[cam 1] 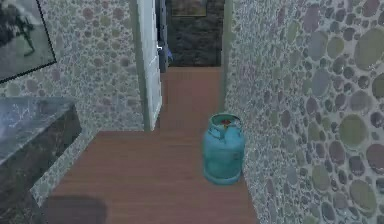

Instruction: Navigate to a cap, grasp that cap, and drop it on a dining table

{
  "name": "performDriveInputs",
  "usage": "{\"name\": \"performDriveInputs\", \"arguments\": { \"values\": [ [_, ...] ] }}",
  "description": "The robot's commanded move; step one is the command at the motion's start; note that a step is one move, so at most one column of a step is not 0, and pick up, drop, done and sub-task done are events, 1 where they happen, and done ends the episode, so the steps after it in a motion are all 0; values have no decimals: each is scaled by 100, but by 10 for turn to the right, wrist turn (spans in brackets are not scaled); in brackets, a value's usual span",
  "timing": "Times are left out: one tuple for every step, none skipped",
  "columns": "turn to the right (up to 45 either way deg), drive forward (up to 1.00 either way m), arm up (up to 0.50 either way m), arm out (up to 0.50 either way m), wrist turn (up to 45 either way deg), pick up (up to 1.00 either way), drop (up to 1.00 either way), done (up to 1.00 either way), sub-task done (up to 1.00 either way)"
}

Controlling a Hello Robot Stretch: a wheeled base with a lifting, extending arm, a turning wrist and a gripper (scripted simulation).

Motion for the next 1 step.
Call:
{"name": "performDriveInputs", "arguments": {
  "values": [
    [-450,0,0,0,0,0,0,0,0]
  ]
}}
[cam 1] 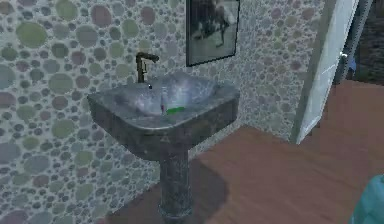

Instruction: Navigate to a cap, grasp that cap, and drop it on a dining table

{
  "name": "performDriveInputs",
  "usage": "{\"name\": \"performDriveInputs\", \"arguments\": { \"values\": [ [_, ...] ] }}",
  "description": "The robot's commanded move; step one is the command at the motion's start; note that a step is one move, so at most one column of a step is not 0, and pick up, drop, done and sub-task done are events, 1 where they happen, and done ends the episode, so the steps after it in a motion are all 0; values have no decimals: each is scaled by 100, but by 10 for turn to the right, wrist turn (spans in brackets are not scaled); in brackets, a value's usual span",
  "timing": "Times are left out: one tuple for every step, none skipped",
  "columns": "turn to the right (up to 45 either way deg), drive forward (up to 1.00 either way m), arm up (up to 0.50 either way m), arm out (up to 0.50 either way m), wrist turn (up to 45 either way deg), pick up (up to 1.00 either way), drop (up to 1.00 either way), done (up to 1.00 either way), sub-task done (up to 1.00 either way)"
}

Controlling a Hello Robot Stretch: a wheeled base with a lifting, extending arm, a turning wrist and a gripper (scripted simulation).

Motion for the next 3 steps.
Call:
{"name": "performDriveInputs", "arguments": {
  "values": [
    [-450,0,0,0,0,0,0,0,0],
    [0,15,0,0,0,0,0,0,0],
    [-450,0,0,0,0,0,0,0,0]
  ]
}}
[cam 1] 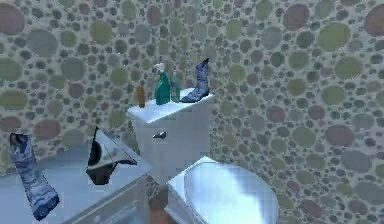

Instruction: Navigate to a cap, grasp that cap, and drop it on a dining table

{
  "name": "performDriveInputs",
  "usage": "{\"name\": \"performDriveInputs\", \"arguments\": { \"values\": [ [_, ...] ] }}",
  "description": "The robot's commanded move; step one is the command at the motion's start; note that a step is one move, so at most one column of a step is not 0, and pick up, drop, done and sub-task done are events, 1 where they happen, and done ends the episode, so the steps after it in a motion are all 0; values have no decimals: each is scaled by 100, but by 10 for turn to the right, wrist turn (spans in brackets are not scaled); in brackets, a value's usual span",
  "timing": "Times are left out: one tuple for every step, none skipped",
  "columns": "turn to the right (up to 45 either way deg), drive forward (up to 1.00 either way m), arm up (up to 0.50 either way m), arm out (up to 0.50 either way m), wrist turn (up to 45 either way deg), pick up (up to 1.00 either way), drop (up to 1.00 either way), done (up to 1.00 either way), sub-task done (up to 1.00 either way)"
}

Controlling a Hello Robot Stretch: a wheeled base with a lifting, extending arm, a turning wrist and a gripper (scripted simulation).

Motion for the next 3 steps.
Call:
{"name": "performDriveInputs", "arguments": {
  "values": [
    [-450,0,0,0,0,0,0,0,0],
    [-450,0,0,0,0,0,0,0,0],
    [-210,0,0,0,0,0,0,0,0]
  ]
}}
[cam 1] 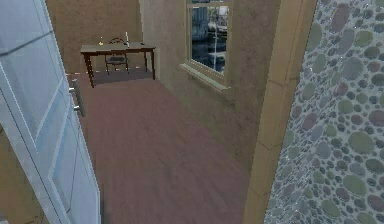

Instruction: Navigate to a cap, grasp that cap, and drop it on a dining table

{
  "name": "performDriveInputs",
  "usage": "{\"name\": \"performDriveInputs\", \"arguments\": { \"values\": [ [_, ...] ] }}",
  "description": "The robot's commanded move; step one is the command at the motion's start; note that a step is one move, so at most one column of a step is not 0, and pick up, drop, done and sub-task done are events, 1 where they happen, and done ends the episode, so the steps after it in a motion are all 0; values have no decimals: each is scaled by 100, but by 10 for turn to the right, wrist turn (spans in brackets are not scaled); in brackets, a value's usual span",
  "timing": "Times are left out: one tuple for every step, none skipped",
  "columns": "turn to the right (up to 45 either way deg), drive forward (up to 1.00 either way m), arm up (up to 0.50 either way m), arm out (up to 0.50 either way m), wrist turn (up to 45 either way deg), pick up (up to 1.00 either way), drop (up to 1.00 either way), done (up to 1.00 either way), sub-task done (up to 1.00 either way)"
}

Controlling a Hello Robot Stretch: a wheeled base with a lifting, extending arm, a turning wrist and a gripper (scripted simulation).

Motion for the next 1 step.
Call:
{"name": "performDriveInputs", "arguments": {
  "values": [
    [0,0,50,0,0,0,0,0,0]
  ]
}}
